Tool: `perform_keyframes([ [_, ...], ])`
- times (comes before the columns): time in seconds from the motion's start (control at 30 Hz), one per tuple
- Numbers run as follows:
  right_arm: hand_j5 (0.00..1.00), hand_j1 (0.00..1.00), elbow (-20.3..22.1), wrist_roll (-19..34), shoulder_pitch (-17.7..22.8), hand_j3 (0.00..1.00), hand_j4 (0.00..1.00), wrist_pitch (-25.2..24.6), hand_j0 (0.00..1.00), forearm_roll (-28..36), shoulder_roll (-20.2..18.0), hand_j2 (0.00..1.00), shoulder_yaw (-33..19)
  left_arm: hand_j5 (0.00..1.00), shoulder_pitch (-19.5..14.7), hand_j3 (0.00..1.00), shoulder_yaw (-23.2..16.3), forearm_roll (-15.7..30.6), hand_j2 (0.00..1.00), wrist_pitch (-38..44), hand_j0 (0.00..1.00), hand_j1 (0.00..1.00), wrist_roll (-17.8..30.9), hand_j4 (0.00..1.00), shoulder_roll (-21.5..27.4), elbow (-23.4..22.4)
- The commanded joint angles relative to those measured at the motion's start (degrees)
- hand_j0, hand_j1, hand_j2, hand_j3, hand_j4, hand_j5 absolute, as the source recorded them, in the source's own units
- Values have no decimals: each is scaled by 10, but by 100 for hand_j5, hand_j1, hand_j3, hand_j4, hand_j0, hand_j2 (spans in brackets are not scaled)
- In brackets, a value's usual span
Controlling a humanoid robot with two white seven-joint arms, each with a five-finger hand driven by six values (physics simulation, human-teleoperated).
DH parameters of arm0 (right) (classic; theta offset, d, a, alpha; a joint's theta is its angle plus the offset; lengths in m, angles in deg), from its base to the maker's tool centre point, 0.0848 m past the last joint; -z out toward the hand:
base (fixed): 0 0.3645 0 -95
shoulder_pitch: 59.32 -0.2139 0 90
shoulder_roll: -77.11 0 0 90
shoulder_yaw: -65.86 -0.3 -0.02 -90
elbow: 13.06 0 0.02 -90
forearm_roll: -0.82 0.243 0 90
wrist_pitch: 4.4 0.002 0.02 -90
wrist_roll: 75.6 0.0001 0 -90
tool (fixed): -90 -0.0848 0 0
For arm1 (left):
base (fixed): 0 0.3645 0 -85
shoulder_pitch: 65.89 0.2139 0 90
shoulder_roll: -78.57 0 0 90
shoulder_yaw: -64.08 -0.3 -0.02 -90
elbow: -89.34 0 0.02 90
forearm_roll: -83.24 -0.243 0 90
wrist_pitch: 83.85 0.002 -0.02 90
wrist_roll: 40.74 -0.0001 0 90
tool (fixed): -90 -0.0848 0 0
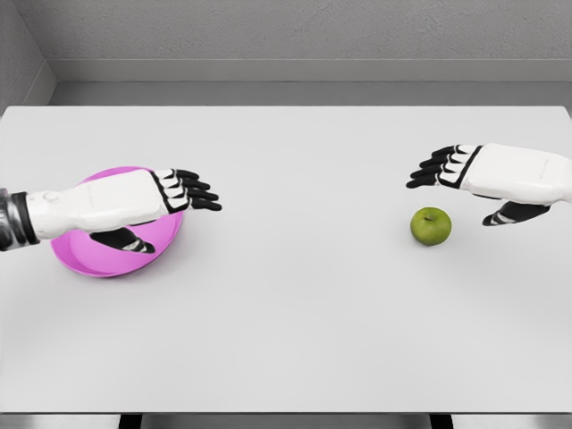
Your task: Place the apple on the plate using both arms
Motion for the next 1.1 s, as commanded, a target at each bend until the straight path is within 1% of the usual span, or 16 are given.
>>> perform_keyframes([
  [0.0,100,100,1,0,0,100,100,-2,100,2,0,100,0,100,0,100,0,3,100,1,100,100,0,100,-1,2],
  [0.17,100,100,-1,0,2,100,100,-2,100,3,0,100,-4,100,0,100,0,3,100,1,100,100,0,100,-1,2],
  [0.23,100,100,-23,0,15,100,100,-2,100,9,-6,100,-21,100,0,100,0,3,100,1,100,100,0,100,-1,2],
  [0.3,100,100,-26,0,24,100,100,-2,100,18,-7,100,-47,100,-1,100,0,3,100,1,100,100,0,100,-1,2],
  [0.33,100,100,-26,0,23,100,100,-2,100,44,-4,100,-48,100,-1,100,0,3,100,1,100,100,0,100,-1,2],
  [0.4,100,100,-26,0,18,100,100,-2,100,122,7,100,-49,100,0,100,0,3,100,1,100,100,1,100,-1,2],
  [0.43,100,100,-26,0,18,100,100,-2,100,133,15,100,-48,100,0,100,0,3,100,1,100,100,1,100,-1,2],
  [0.47,100,100,-26,0,18,100,100,-2,100,132,20,100,-48,100,0,100,0,2,100,1,100,100,1,100,-1,2],
  [0.53,100,100,-26,0,21,100,100,-26,100,132,16,100,-44,100,0,100,0,2,100,1,100,100,1,100,-1,2],
  [0.57,100,100,-26,0,23,100,100,-43,100,125,15,100,-36,100,0,100,0,2,100,1,100,100,1,100,-1,2],
  [0.6,100,100,-27,0,23,100,100,-48,100,121,12,100,-25,100,0,100,0,2,100,1,100,100,1,100,-1,2],
  [0.63,100,100,-28,0,23,100,100,-55,100,111,12,100,-16,100,0,100,0,2,100,1,100,100,1,100,-1,2],
  [0.67,100,100,-28,0,23,100,100,-76,100,81,12,100,-13,100,0,100,0,2,100,1,100,100,1,100,-1,2],
  [0.7,100,100,-28,0,23,100,100,-80,100,60,13,100,1,100,0,100,0,2,100,1,100,100,1,100,-2,2],
  [0.9,100,100,-36,0,23,100,100,-80,100,55,13,100,43,100,0,100,-1,2,100,1,100,100,1,100,-2,2],
  [1.07,100,100,-48,0,19,100,100,-81,100,55,18,100,58,100,0,100,-1,1,100,1,100,100,1,100,-2,2],
])
